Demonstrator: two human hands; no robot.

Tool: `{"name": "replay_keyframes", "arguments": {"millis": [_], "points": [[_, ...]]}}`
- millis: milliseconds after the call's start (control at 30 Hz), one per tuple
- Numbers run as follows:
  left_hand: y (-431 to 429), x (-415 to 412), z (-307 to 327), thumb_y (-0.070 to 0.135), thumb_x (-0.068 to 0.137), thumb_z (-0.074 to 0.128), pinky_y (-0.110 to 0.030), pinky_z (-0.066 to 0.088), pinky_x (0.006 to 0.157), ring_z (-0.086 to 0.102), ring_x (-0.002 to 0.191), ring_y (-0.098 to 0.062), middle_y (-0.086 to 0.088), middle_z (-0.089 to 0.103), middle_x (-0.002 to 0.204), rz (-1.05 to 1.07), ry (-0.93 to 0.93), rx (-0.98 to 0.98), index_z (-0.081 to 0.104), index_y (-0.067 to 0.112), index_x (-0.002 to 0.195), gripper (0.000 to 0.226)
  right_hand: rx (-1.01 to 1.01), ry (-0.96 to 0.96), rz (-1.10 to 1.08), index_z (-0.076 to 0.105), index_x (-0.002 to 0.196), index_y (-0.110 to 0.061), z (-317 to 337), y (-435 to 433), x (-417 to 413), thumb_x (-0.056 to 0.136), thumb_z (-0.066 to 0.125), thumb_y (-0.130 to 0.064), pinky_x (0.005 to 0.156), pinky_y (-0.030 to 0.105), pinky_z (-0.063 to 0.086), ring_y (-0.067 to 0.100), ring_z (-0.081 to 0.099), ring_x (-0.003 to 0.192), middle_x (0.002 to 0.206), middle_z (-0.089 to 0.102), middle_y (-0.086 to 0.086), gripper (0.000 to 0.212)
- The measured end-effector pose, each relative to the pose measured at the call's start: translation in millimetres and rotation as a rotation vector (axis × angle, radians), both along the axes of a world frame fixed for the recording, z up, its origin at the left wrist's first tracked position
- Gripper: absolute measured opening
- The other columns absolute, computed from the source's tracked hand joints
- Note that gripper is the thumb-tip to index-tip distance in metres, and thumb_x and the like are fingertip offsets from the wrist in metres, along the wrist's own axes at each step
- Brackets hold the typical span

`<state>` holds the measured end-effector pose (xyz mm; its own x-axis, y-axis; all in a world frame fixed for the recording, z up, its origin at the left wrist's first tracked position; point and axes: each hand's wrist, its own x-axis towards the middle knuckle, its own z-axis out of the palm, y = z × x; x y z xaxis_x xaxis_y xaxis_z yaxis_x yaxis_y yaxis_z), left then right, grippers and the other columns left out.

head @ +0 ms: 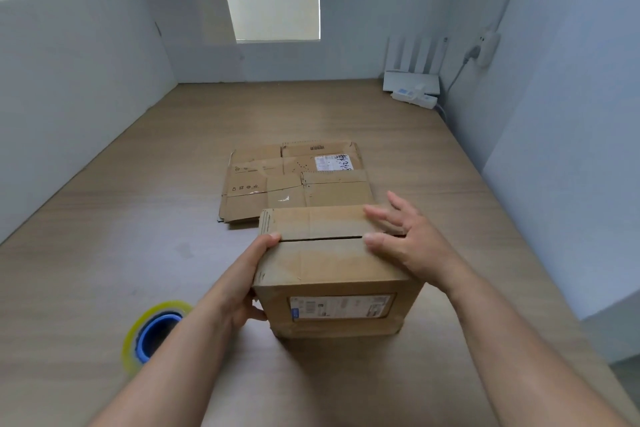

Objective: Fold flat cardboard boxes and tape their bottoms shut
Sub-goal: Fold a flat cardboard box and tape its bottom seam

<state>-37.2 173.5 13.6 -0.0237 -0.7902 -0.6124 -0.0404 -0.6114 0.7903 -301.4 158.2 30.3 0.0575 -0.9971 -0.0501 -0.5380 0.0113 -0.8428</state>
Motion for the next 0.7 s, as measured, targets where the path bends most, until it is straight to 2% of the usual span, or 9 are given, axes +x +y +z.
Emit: {"name": "replay_keyframes", "arguments": {"millis": [100, 167, 200, 267, 300, 367, 500, 600, 700], "points": [[0.5, 1.7, -0.9, 0.060, 0.087, 0.049, -0.042, 0.051, 0.085, 0.061, 0.107, -0.027, -0.006, 0.069, 0.110, 0.043, -0.006, -0.142, 0.059, 0.029, 0.121, 0.047, -0.038, 0.062, 0.032, 0.060, 0.124, -0.035, -1.1, 2.4, 6.9, 0.078, 0.075, -0.034, 0.115, 0.034, 0.016, 0.013, 0.020, 0.141, 0.155, 0.022, -0.009, 0.048], [5.6, 10.9, -3.0, 0.057, 0.093, 0.042, -0.035, 0.049, 0.084, 0.058, 0.110, -0.021, -0.001, 0.063, 0.119, 0.108, -0.125, -0.318, 0.055, 0.026, 0.123, 0.046, -0.046, 0.050, 0.019, 0.061, 0.124, -0.033, -0.4, 2.1, 7.0, 0.078, 0.076, -0.033, 0.116, 0.034, 0.017, 0.014, 0.022, 0.141, 0.155, 0.023, -0.008, 0.048], [9.4, 20.4, -7.1, 0.057, 0.094, 0.041, -0.035, 0.048, 0.084, 0.057, 0.108, -0.018, -0.001, 0.061, 0.120, 0.132, -0.293, -0.390, 0.054, 0.022, 0.121, 0.046, -0.048, 0.052, 0.016, 0.062, 0.124, -0.033, -0.6, 1.8, 6.4, 0.078, 0.076, -0.033, 0.116, 0.032, 0.017, 0.013, 0.022, 0.140, 0.155, 0.024, -0.008, 0.048], [20.2, 43.5, -18.3, 0.058, 0.091, 0.045, -0.035, 0.046, 0.084, 0.056, 0.104, -0.020, -0.004, 0.060, 0.117, 0.076, -0.813, -0.404, 0.055, 0.015, 0.119, 0.052, -0.074, 0.070, 0.007, 0.063, 0.122, -0.031, -2.2, 1.7, 6.2, 0.077, 0.076, -0.033, 0.113, 0.027, 0.016, 0.012, 0.023, 0.140, 0.153, 0.028, -0.008, 0.047], [27.1, 53.6, -25.6, 0.060, 0.090, 0.046, -0.035, 0.045, 0.084, 0.056, 0.103, -0.021, -0.006, 0.060, 0.116, 0.000, -1.022, -0.343, 0.056, 0.012, 0.118, 0.057, -0.108, 0.094, 0.004, 0.065, 0.120, -0.030, -2.8, 2.0, 7.2, 0.077, 0.076, -0.034, 0.111, 0.024, 0.014, 0.011, 0.022, 0.140, 0.151, 0.032, -0.009, 0.044], [39.3, 64.8, -42.4, 0.067, 0.086, 0.044, -0.031, 0.044, 0.080, 0.054, 0.098, -0.021, -0.005, 0.059, 0.111, -0.173, -1.258, -0.173, 0.056, 0.012, 0.114, 0.063, -0.218, 0.147, 0.003, 0.070, 0.112, -0.028, -3.0, 3.7, 9.7, 0.077, 0.076, -0.033, 0.110, 0.022, 0.012, 0.008, 0.020, 0.138, 0.142, 0.044, -0.012, 0.035], [38.7, 66.0, -64.3, 0.072, 0.079, 0.051, -0.027, 0.047, 0.069, 0.056, 0.095, -0.020, -0.005, 0.052, 0.109, -0.246, -1.325, -0.088, 0.047, 0.012, 0.111, 0.069, -0.471, 0.315, 0.052, 0.077, 0.096, -0.021, -0.2, 8.0, 11.9, 0.078, 0.076, -0.028, 0.101, 0.037, 0.035, 0.020, 0.046, 0.116, 0.111, 0.066, -0.009, 0.019], [33.8, 65.7, -72.0, 0.076, 0.073, 0.055, -0.029, 0.054, 0.074, 0.058, 0.095, -0.019, -0.005, 0.056, 0.110, -0.259, -1.406, -0.010, 0.046, 0.012, 0.113, 0.076, -0.521, 0.376, 0.081, 0.078, 0.094, -0.021, 4.0, 7.5, 12.3, 0.078, 0.077, -0.027, 0.091, 0.041, 0.038, 0.023, 0.052, 0.104, 0.104, 0.068, -0.006, 0.017], [38.1, 75.9, -83.5, 0.076, 0.067, 0.060, -0.028, 0.052, 0.075, 0.059, 0.095, -0.018, -0.001, 0.060, 0.108, -0.228, -1.421, 0.049, 0.049, 0.015, 0.114, 0.078, -0.548, 0.391, 0.090, 0.078, 0.092, -0.019, 8.1, 4.1, 14.5, 0.078, 0.077, -0.025, 0.088, 0.041, 0.040, 0.025, 0.055, 0.099, 0.101, 0.070, -0.003, 0.015]]}}
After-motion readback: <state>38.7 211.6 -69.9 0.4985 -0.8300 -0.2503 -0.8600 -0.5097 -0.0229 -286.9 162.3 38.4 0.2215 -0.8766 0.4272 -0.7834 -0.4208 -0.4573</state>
